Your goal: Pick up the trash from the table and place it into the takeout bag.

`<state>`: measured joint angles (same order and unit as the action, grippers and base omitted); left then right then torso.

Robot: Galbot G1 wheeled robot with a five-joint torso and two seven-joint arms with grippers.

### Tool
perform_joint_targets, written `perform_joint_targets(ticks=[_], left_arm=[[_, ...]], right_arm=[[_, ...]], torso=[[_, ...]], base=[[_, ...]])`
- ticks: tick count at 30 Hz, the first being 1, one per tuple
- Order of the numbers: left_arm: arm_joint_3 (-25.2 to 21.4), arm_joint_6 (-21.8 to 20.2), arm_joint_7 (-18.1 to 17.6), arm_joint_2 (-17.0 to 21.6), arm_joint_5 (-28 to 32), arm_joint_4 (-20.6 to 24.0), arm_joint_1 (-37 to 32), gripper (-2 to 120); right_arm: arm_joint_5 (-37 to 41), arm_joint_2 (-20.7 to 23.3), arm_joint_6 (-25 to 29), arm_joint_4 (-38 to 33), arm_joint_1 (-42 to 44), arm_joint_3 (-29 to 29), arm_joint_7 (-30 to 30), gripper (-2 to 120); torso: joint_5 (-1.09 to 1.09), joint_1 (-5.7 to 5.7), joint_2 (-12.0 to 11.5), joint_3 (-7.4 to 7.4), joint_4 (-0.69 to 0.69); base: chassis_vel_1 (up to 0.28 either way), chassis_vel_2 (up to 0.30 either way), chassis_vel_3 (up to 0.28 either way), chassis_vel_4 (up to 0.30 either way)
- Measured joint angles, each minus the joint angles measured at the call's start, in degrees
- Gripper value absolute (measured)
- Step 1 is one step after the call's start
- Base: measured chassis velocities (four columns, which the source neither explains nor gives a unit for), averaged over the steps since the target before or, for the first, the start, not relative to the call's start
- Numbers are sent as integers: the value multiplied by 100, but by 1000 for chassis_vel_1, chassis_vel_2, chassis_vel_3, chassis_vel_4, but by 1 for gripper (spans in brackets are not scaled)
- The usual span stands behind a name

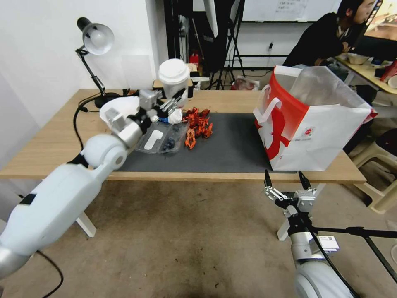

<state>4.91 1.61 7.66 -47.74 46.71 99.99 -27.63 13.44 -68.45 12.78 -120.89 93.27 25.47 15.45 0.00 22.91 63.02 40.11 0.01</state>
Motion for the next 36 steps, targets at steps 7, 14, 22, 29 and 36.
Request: perform_joint_targets(ticks=[7, 14, 22, 29, 36], left_arm=[[1028, -22, -30, -284, 326, -435, 1475, 37], [2172, -23, -94, -1056, 597, -928, 2606, 39], [2614, -8, -86, -1802, 678, -1365, 3186, 41], [3066, 3, -53, -2379, 784, -1831, 3708, 41], [3856, -31, 155, -2806, 1338, -2419, 4423, 41]], right_arm=[[-33, -47, 2, 6, 54, 35, 7, 100], [-94, -132, 17, 8, 124, 68, 35, 100], [-98, -163, 50, 9, 169, 117, 40, 100], [-105, -201, 85, 11, 187, 142, 46, 100], [-105, -242, 125, 46, 162, 152, 45, 100]], torso=[[2, 0, 0, 0, 0], [0, 1, 0, 0, -1], [2, 0, 0, 0, -2], [0, 1, 0, 0, -1], [1, 1, 0, -1, -1]], base=[[0, 0, 0, 0], [0, 0, 0, 0], [0, 0, 0, 0], [0, 0, 0, 0], [0, 0, 0, 0]])
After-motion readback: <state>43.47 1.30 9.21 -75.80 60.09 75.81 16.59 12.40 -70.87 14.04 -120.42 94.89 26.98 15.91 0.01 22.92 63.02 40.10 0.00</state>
